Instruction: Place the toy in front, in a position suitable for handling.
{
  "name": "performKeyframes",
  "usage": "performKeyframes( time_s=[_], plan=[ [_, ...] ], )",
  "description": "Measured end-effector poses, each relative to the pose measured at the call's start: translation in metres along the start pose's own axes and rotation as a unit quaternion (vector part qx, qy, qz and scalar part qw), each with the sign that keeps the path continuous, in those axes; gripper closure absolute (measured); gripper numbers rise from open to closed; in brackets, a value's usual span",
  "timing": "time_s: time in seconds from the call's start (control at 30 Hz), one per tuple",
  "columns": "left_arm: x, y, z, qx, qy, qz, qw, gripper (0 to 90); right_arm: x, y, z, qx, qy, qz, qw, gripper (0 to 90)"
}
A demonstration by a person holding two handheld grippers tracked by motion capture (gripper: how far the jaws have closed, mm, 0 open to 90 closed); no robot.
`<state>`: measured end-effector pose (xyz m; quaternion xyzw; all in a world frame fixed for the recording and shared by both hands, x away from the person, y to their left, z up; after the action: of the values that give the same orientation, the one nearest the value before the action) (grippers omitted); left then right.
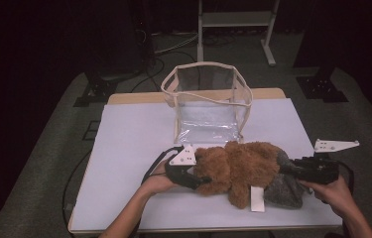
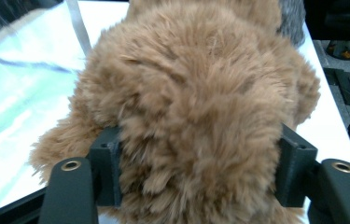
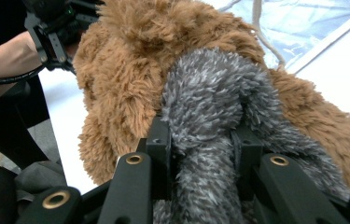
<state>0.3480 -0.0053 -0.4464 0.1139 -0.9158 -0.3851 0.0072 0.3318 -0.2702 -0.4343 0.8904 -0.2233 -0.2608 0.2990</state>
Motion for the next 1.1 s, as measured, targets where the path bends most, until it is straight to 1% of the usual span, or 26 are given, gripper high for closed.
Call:
performKeyframes(
  time_s=[0.07, 0.1, 0.13, 0.17, 0.2, 0.23, 0.27, 0.3, 0.33, 0.37, 0.4, 0.47, 0.53, 0.57, 0.63, 0.67, 0.7, 0.73, 0.77, 0.8, 0.87, 0.9, 0.97, 1.03, 1.07, 1.1],
  plan=[
    [-0.002, 0.008, -0.002, -0.01, -0.004, -0.004, 0.9999, 35.7, -0.004, -0.006, -0.001, -0.003, 0.003, -0.005, 1.0, 66.4],
    [-0.004, 0.012, 0.0, -0.022, -0.007, -0.006, 0.9997, 35.8, -0.005, -0.009, -0.001, -0.004, 0.005, -0.008, 1.0, 66.4],
    [-0.005, 0.015, 0.002, -0.031, -0.009, -0.009, 0.9994, 35.9, -0.009, -0.019, -0.004, -0.007, 0.006, -0.018, 0.9998, 66.3],
    [-0.005, 0.018, 0.004, -0.035, -0.01, -0.011, 0.9993, 35.9, -0.009, -0.019, -0.004, -0.007, 0.006, -0.018, 0.9998, 66.3],
    [-0.005, 0.022, 0.006, -0.038, -0.01, -0.011, 0.9992, 35.8, -0.01, -0.022, -0.004, -0.01, 0.008, -0.02, 0.9997, 66.3],
    [-0.005, 0.027, 0.011, -0.04, -0.004, -0.011, 0.9991, 35.8, -0.011, -0.028, -0.005, -0.013, 0.011, -0.023, 0.9996, 66.3],
    [-0.006, 0.029, 0.014, -0.045, -0.003, -0.013, 0.9989, 35.7, -0.012, -0.037, -0.004, -0.021, 0.01, -0.025, 0.9994, 66.3],
    [-0.006, 0.029, 0.018, -0.051, -0.001, -0.014, 0.9986, 35.3, -0.012, -0.042, -0.003, -0.025, 0.01, -0.026, 0.9993, 66.3],
    [-0.006, 0.03, 0.024, -0.049, 0.005, -0.016, 0.9986, 34.0, -0.012, -0.047, -0.001, -0.029, 0.009, -0.028, 0.9992, 66.3],
    [-0.007, 0.031, 0.027, -0.041, 0.014, -0.015, 0.9989, 29.7, -0.01, -0.051, -0.001, -0.022, 0.002, -0.033, 0.9992, 66.3],
    [-0.007, 0.032, 0.029, -0.037, 0.02, -0.013, 0.999, 29.7, -0.01, -0.051, -0.001, -0.022, 0.002, -0.033, 0.9992, 66.3],
    [-0.008, 0.032, 0.032, -0.029, 0.026, -0.016, 0.9991, 25.0, -0.006, -0.048, 0.0, -0.019, -0.001, -0.027, 0.9994, 66.3],
    [-0.008, 0.032, 0.033, -0.026, 0.026, -0.018, 0.9992, 19.5, -0.004, -0.042, 0.0, -0.019, 0.003, -0.017, 0.9997, 66.4],
    [-0.008, 0.032, 0.033, -0.024, 0.024, -0.021, 0.9992, 18.7, -0.004, -0.037, -0.002, -0.018, 0.005, -0.012, 0.9998, 66.4],
    [-0.008, 0.032, 0.031, -0.019, 0.023, -0.019, 0.9994, 16.0, -0.004, -0.026, -0.007, -0.005, 0.008, -0.004, 0.9999, 66.5],
    [-0.008, 0.032, 0.031, -0.019, 0.023, -0.019, 0.9994, 14.8, -0.006, -0.018, -0.013, 0.006, 0.01, -0.005, 0.9999, 66.4],
    [-0.009, 0.031, 0.031, -0.02, 0.018, -0.02, 0.9994, 14.8, -0.008, -0.014, -0.018, 0.013, 0.014, -0.004, 0.9998, 66.4],
    [-0.009, 0.03, 0.03, -0.02, 0.018, -0.02, 0.9994, 14.8, -0.013, -0.008, -0.026, 0.02, 0.024, -0.003, 0.9995, 66.4],
    [-0.009, 0.03, 0.029, -0.02, 0.018, -0.019, 0.9995, 14.8, -0.022, -0.004, -0.042, 0.022, 0.043, -0.003, 0.9988, 66.3],
    [-0.009, 0.03, 0.029, -0.02, 0.015, -0.02, 0.9995, 14.8, -0.022, -0.004, -0.042, 0.022, 0.043, -0.003, 0.9988, 66.3],
    [-0.008, 0.029, 0.029, -0.021, 0.011, -0.024, 0.9994, 14.8, -0.032, -0.008, -0.057, 0.017, 0.065, -0.002, 0.9978, 66.4],
    [-0.008, 0.028, 0.03, -0.021, 0.008, -0.027, 0.9994, 14.6, -0.035, -0.01, -0.062, 0.012, 0.072, -0.001, 0.9973, 66.3],
    [-0.008, 0.028, 0.032, -0.017, 0.01, -0.03, 0.9994, 14.6, -0.039, -0.022, -0.072, -0.002, 0.09, 0.006, 0.9959, 66.3],
    [-0.008, 0.028, 0.034, -0.02, 0.013, -0.032, 0.9992, 14.7, -0.038, -0.033, -0.072, -0.019, 0.093, 0.011, 0.9954, 66.2],
    [-0.008, 0.028, 0.035, -0.023, 0.012, -0.034, 0.9991, 14.7, -0.034, -0.041, -0.069, -0.032, 0.095, 0.021, 0.9948, 66.2],
    [-0.008, 0.029, 0.036, -0.023, 0.011, -0.037, 0.999, 14.7, -0.031, -0.045, -0.066, -0.038, 0.093, 0.026, 0.9946, 66.2]
  ],
)
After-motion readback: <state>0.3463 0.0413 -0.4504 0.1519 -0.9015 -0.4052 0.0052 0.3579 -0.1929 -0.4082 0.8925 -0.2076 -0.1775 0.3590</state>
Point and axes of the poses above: each handheld gripper's, and its own axes: y roughly backward along the jaws, z roughly out of its underside, x roughly to its right, the point moved 9 cm from there along -y, roughly forward along the jaws, and after that the axes turned 15 degrees about -x, right-handed, at the moved point
